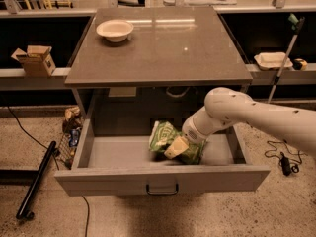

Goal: Pick green jalapeno chip bag from top drawer and place on counter

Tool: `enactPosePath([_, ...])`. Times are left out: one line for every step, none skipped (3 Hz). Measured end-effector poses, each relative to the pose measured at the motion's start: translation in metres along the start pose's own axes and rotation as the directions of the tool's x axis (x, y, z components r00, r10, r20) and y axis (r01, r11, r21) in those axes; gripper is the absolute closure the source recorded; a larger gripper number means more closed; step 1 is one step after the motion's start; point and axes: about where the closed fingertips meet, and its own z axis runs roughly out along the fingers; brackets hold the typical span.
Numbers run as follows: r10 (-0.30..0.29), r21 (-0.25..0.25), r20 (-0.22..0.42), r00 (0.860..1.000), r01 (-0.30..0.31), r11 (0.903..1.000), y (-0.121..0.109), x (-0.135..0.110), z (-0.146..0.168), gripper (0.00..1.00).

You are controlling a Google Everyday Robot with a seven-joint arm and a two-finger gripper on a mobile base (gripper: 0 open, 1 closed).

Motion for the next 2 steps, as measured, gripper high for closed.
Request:
enactPosePath([0.000,0.001,0.001,1.000,0.000,1.0000,0.000,0.000,0.000,0.47])
enactPosePath([-0.029,0.025,0.034,0.999,0.028,0.9993,-0.005,-0.003,-0.030,0.70])
